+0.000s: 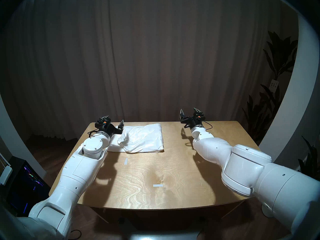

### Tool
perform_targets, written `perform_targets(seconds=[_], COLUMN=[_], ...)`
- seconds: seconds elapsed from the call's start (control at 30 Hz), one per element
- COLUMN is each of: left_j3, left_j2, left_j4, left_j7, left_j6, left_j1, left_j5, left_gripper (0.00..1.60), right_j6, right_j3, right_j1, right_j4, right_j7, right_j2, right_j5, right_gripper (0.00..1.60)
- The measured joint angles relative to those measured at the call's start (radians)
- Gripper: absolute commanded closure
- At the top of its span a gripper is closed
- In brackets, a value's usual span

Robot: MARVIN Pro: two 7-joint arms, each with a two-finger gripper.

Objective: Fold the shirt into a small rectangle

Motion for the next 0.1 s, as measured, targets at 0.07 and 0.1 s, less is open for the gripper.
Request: perform_targets(seconds=[0.07, 0.1], left_j3=[0.0, 0.0], left_j2=[0.0, 0.0], left_j4=[0.001, 0.001], left_j7=[-0.002, -0.002], left_j6=[0.0, 0.0], left_j1=[0.0, 0.0], left_j5=[0.0, 0.0], left_gripper=[0.0, 0.0], right_j6=[-0.001, -0.001], right_j3=[-0.001, -0.001], right_j1=[0.0, 0.0], right_j4=[0.0, 0.0], right_j7=[-0.002, -0.002], right_j2=[0.0, 0.0], right_j5=[-0.002, -0.002], right_gripper=[0.0, 0.0])
